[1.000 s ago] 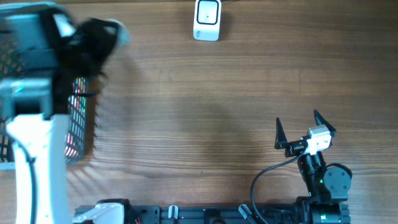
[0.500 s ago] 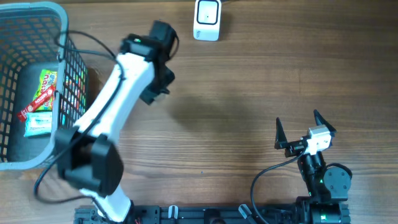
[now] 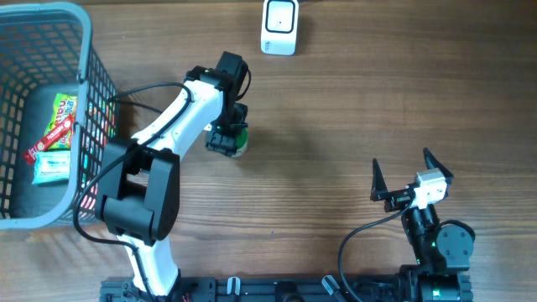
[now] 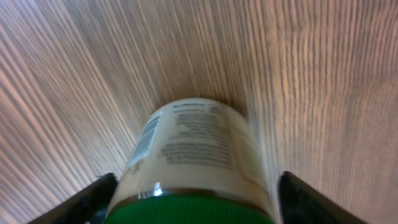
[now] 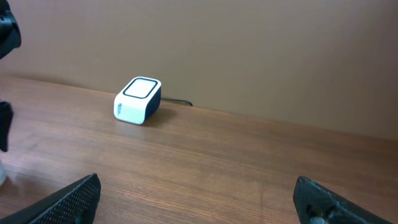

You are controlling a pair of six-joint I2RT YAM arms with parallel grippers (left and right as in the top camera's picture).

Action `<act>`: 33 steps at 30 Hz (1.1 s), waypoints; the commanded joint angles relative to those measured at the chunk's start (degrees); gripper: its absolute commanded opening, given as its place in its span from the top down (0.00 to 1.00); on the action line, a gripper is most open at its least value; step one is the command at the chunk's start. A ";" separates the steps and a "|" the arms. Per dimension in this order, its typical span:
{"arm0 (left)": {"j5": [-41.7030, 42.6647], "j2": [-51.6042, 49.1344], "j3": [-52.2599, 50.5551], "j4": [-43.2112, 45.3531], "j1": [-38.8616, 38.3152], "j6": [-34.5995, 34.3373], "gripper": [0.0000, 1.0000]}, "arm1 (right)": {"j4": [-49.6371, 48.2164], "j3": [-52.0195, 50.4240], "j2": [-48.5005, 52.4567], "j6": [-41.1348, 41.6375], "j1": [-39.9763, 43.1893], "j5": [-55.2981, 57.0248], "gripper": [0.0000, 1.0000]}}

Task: Scan the item barcode
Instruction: 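Lift jar out with left gripper and place it on table centre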

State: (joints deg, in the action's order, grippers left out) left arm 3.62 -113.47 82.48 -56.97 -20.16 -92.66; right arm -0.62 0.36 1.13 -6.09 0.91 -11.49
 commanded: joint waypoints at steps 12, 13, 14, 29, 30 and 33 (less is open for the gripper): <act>-8.09 10.88 0.90 -3.58 -2.73 7.04 0.00 | -0.15 -0.07 0.04 0.07 -0.31 0.52 0.00; -9.42 12.39 0.90 -3.26 -2.45 7.67 0.00 | -0.15 -0.07 0.04 0.09 -0.31 0.52 0.00; -10.05 13.44 0.90 -2.40 -2.19 10.05 0.00 | -0.15 -0.07 0.04 0.09 -0.31 0.52 0.00; -15.06 25.20 8.02 1.11 1.84 78.55 0.00 | -0.15 -0.07 0.04 0.09 -0.31 0.55 0.00; -15.02 26.43 10.32 0.96 2.64 78.49 0.00 | -0.15 -0.07 0.04 0.09 -0.31 0.52 0.00; -15.08 30.05 18.34 0.02 5.92 78.53 0.00 | -0.15 -0.07 0.04 0.09 -0.31 0.52 0.00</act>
State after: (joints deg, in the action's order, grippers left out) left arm -8.21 -91.09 90.15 -56.80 -18.17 -17.96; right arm -0.62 0.36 1.13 -6.09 0.91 -11.49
